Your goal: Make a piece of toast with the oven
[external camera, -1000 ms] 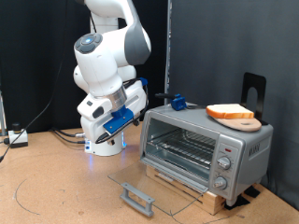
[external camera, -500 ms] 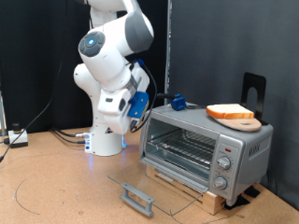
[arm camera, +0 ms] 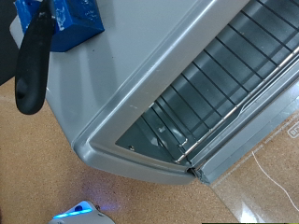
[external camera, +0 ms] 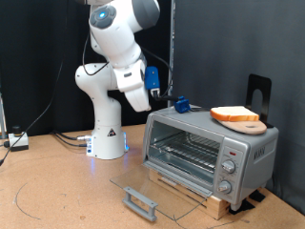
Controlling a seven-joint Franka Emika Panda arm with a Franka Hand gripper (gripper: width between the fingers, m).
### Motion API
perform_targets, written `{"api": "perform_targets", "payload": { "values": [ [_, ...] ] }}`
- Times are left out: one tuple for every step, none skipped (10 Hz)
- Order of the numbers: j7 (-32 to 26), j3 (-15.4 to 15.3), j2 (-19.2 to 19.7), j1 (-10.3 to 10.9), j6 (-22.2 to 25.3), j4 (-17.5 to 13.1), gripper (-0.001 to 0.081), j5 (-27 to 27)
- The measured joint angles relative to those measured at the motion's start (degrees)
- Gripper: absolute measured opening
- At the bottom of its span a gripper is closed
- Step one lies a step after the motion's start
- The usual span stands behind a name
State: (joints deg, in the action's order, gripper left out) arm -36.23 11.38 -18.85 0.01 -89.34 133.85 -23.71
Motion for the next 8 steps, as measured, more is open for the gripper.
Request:
{"api": "perform_targets", "payload": {
  "values": [
    [0.00, 0.02, 0.22, -0.05, -0.01, 0.02, 0.0807, -0.14],
    [-3.38, 0.06, 0.09, 0.09, -0.01, 0.10, 0.0807, -1.29],
    [-9.29, 0.14, -1.15, 0.42, 0.95, 0.32, 0.0807, -2.40],
    [-14.79, 0.27, -3.00, 0.69, 2.65, 0.63, 0.0807, -3.05],
    [-18.99, 0.38, -4.92, 0.80, 4.92, 0.84, 0.0807, -3.12],
    [-21.57, 0.35, -6.93, 0.81, 6.10, 1.27, 0.0807, -3.12],
    [-22.76, 0.14, -9.30, 0.81, 6.15, 2.24, 0.0807, -3.12],
    [-22.91, -0.21, -11.84, 0.81, 6.15, 3.38, 0.0807, -3.12]
  ]
}}
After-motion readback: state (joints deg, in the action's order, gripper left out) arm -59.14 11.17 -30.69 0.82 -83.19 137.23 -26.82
